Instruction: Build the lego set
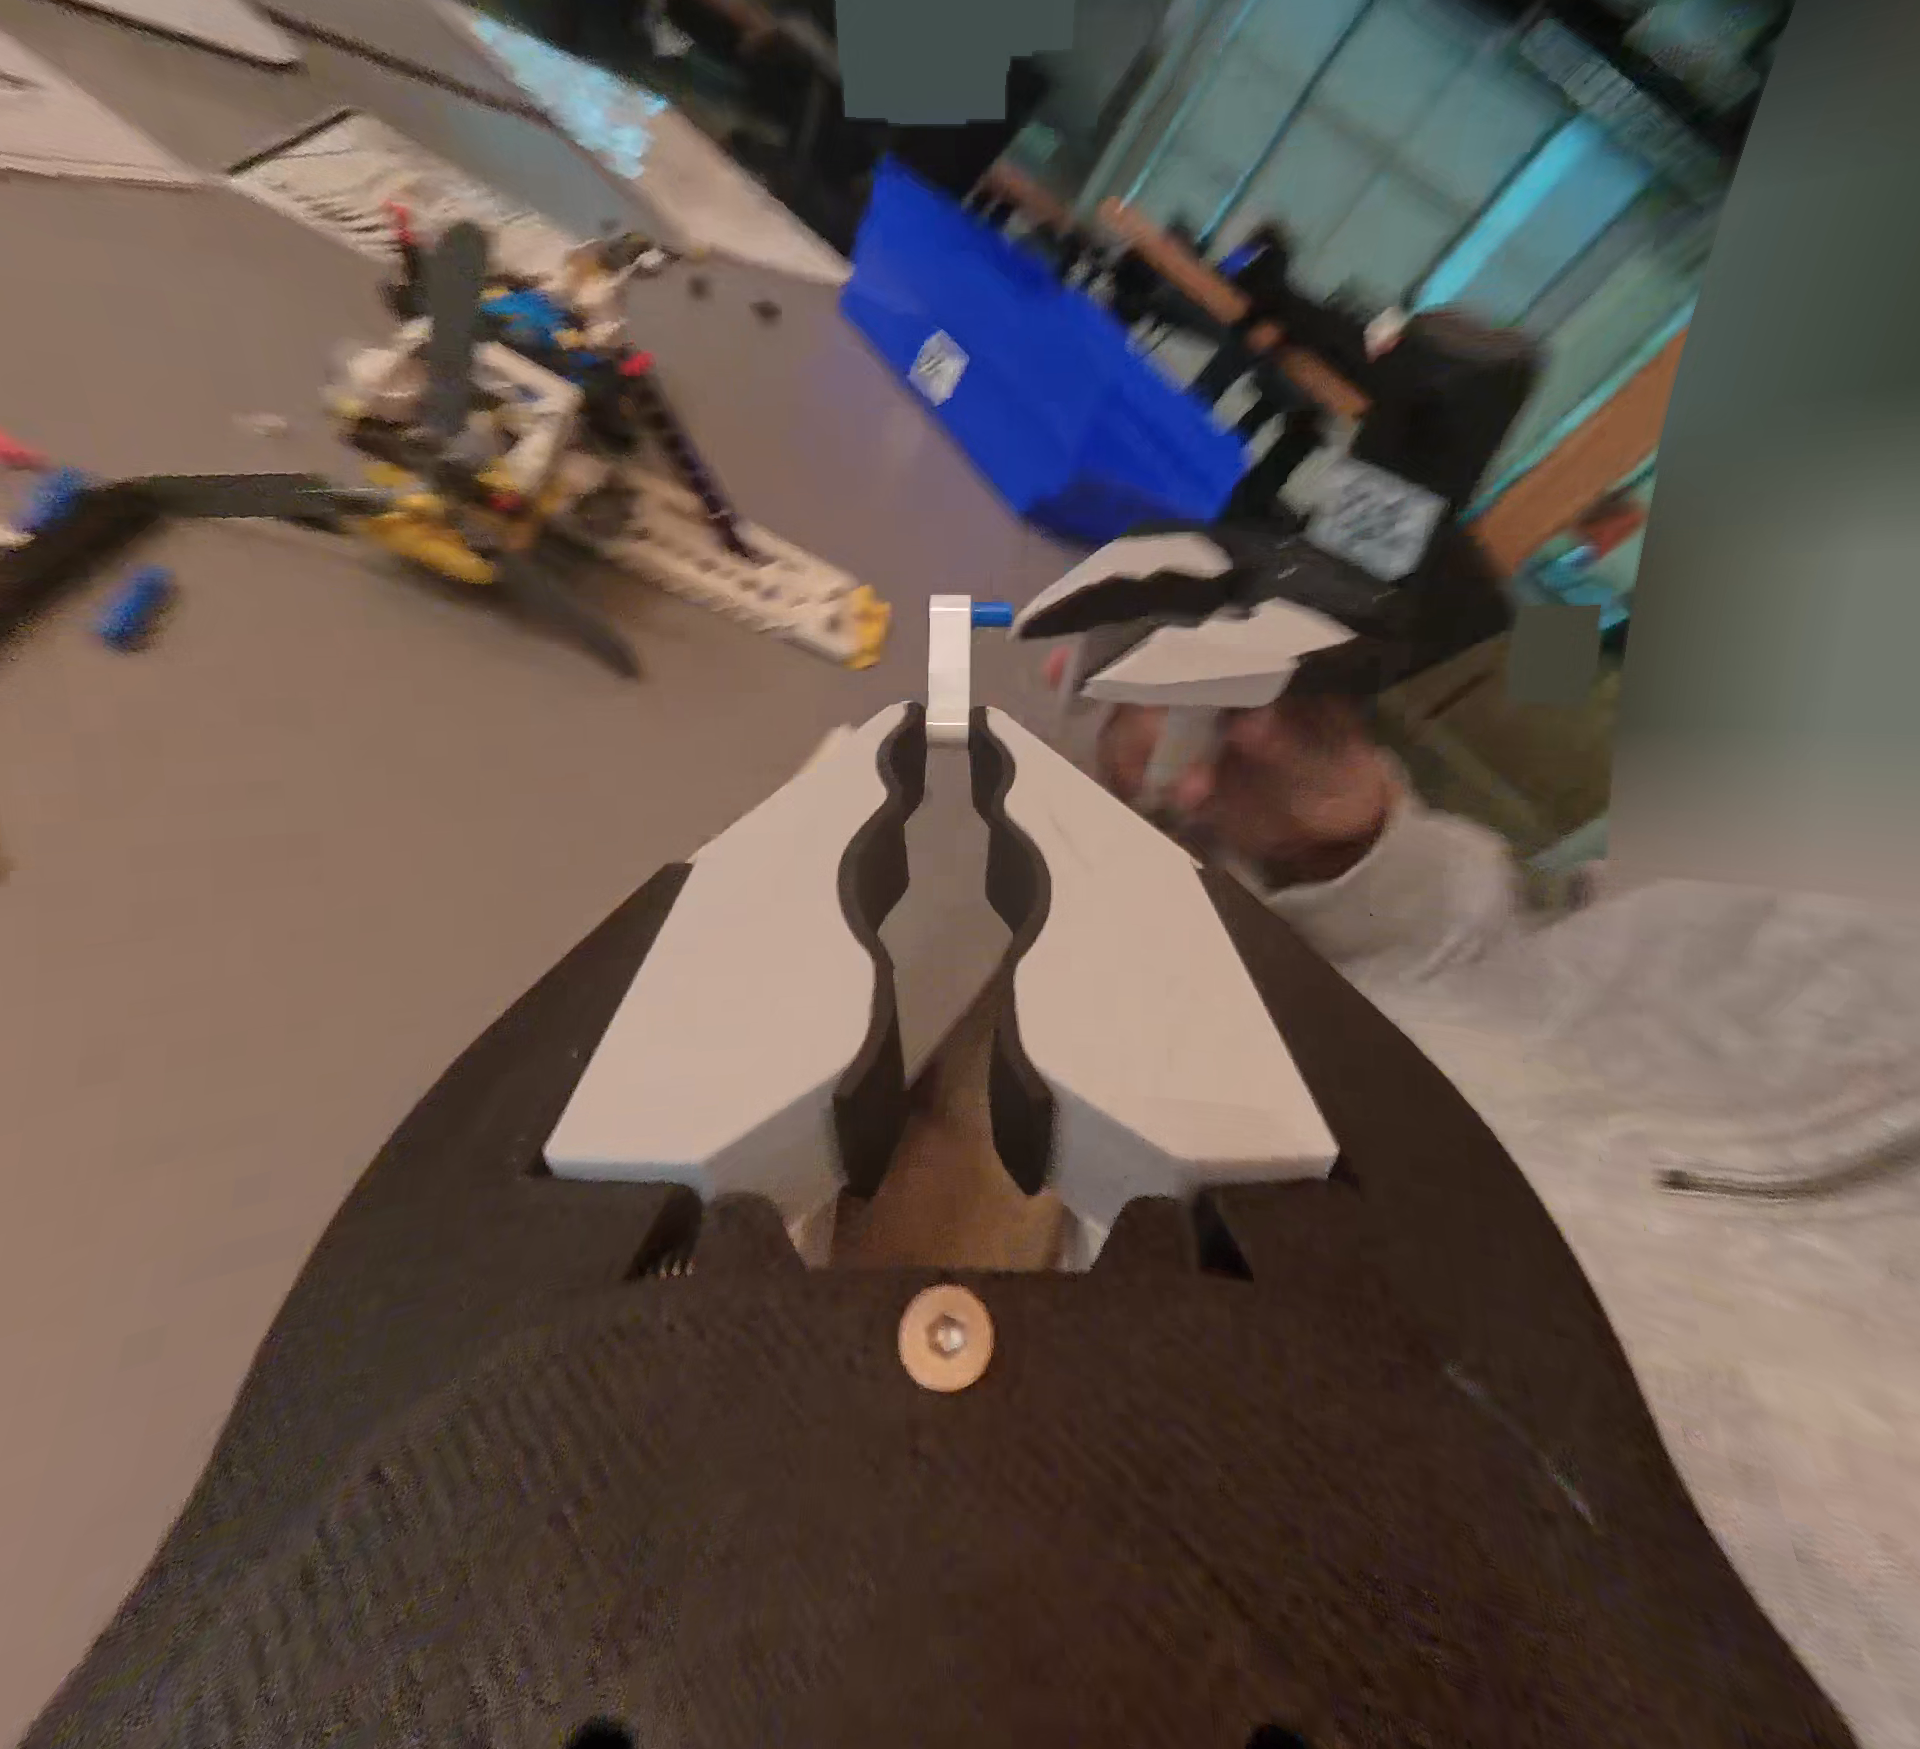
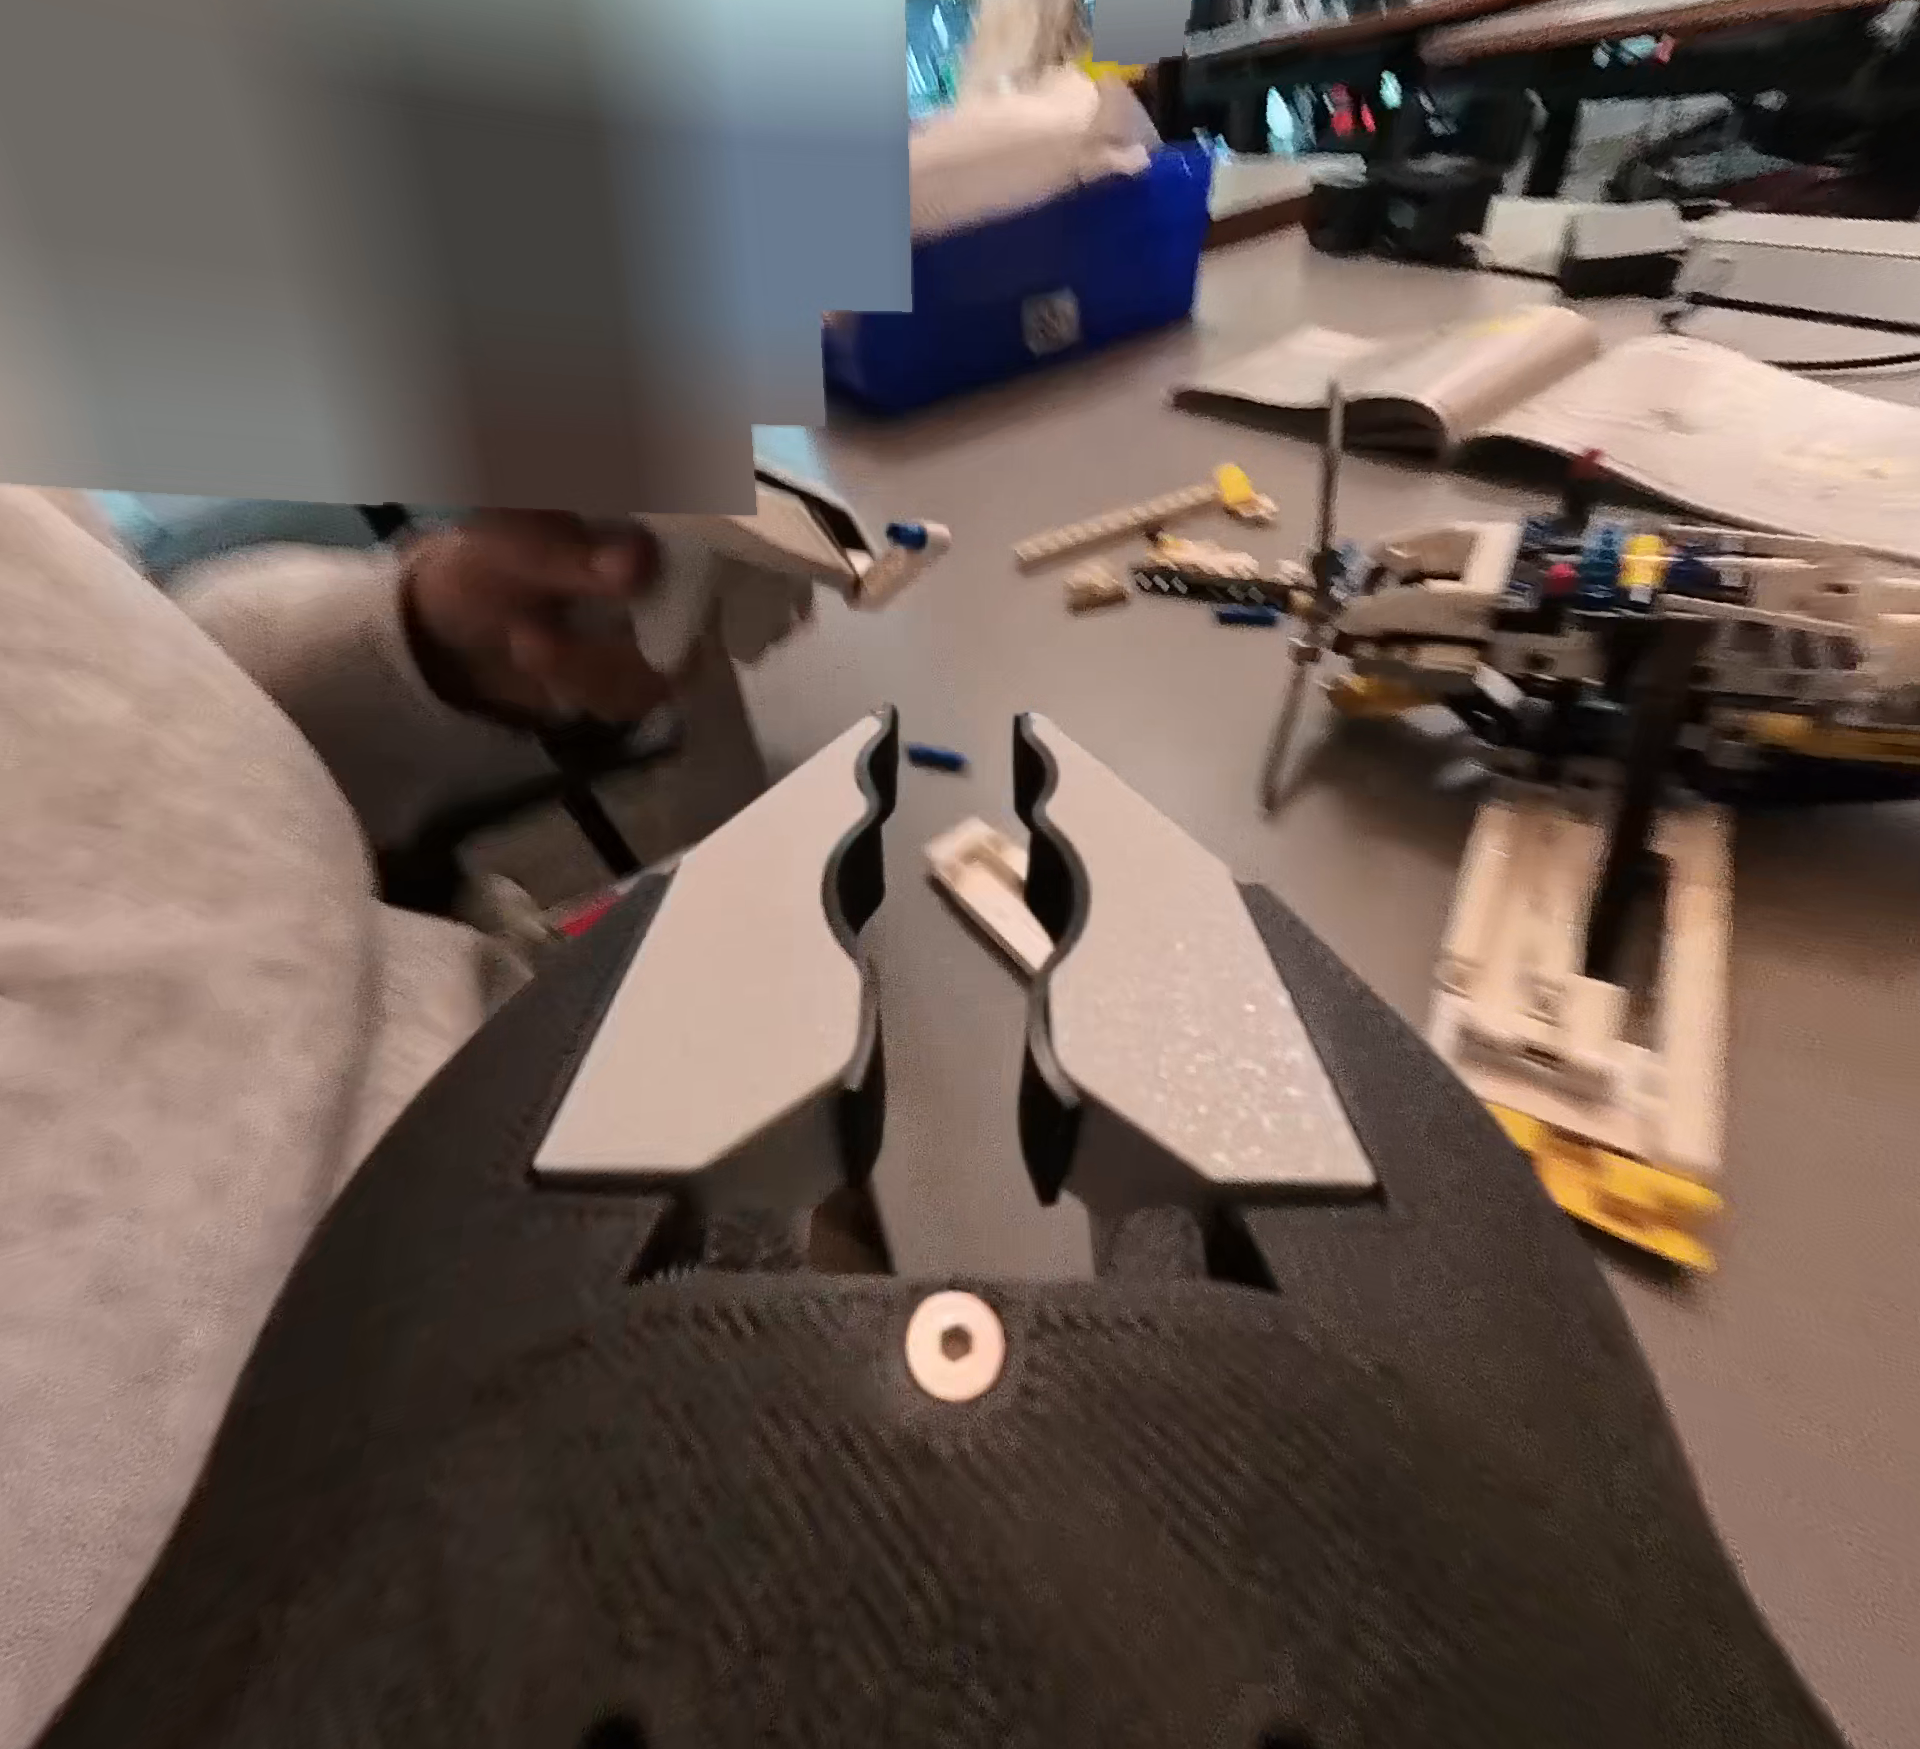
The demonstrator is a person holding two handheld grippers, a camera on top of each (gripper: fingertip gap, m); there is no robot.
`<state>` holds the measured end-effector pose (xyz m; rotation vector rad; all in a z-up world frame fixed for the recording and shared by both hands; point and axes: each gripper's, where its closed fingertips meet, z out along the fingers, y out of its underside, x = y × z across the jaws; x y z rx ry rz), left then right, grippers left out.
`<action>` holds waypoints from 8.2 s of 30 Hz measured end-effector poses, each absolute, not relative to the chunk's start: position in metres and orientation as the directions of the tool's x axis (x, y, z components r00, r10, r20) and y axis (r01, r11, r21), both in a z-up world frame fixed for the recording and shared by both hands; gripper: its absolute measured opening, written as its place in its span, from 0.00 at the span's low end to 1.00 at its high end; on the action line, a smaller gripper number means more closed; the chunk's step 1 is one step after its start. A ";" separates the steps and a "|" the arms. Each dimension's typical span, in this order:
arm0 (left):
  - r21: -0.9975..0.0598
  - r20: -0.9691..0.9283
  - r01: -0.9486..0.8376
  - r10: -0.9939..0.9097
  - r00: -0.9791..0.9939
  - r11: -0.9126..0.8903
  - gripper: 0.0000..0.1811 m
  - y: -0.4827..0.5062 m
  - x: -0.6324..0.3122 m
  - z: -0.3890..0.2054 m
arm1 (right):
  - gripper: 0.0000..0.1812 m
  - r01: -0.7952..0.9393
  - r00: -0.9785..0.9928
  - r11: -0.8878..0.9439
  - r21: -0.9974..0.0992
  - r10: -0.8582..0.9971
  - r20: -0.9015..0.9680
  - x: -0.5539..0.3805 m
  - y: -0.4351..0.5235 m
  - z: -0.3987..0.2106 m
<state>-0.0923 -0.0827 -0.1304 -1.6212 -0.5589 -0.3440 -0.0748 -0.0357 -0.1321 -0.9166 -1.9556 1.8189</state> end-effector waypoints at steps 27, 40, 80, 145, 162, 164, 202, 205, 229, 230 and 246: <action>-0.660 0.064 0.152 0.146 0.987 -0.736 0.15 -0.076 -0.115 -0.217 | 0.29 0.122 -0.902 0.643 -0.756 0.390 0.186 -0.101 -0.055 -0.218; -0.710 0.089 0.205 0.203 0.975 -0.674 0.12 -0.072 -0.113 -0.225 | 0.25 0.171 -0.913 0.631 -0.756 0.390 0.118 -0.092 -0.043 -0.219; -0.717 -0.247 -0.199 -0.023 0.969 -0.668 0.03 -0.066 -0.110 -0.214 | 0.18 -0.062 -0.876 0.701 -0.711 0.303 0.376 -0.093 -0.046 -0.214; -0.717 0.111 0.015 -0.093 0.989 -0.697 0.28 -0.055 -0.086 -0.224 | 0.18 0.158 -0.964 0.754 -0.637 0.258 0.065 -0.095 -0.051 -0.223; -0.714 0.077 0.003 -0.075 0.994 -0.700 0.22 -0.054 -0.091 -0.225 | 0.18 0.166 -0.968 0.743 -0.648 0.248 0.037 -0.094 -0.051 -0.223; -0.712 0.052 -0.027 -0.091 0.995 -0.701 0.22 -0.055 -0.092 -0.226 | 0.18 0.169 -0.968 0.737 -0.654 0.248 0.029 -0.094 -0.051 -0.223; -0.715 0.062 -0.009 -0.075 0.995 -0.700 0.21 -0.056 -0.094 -0.225 | 0.18 0.162 -0.955 0.683 -0.713 0.289 0.060 -0.092 -0.053 -0.220; -0.711 0.075 0.005 -0.068 0.995 -0.703 0.22 -0.057 -0.094 -0.226 | 0.18 0.166 -0.953 0.670 -0.724 0.298 0.058 -0.092 -0.053 -0.220; -0.709 0.145 0.021 -0.116 0.983 -0.705 0.18 -0.056 -0.090 -0.225 | 0.18 0.168 -0.953 0.635 -0.754 0.301 0.041 -0.092 -0.053 -0.220; -0.709 0.145 0.022 -0.116 0.983 -0.705 0.18 -0.056 -0.090 -0.225 | 0.18 0.169 -0.953 0.634 -0.755 0.300 0.039 -0.092 -0.053 -0.220; -0.732 0.032 0.070 0.069 0.997 -0.678 0.25 -0.080 -0.102 -0.222 | 0.18 0.175 -0.940 0.632 -0.755 0.335 0.063 -0.093 -0.052 -0.221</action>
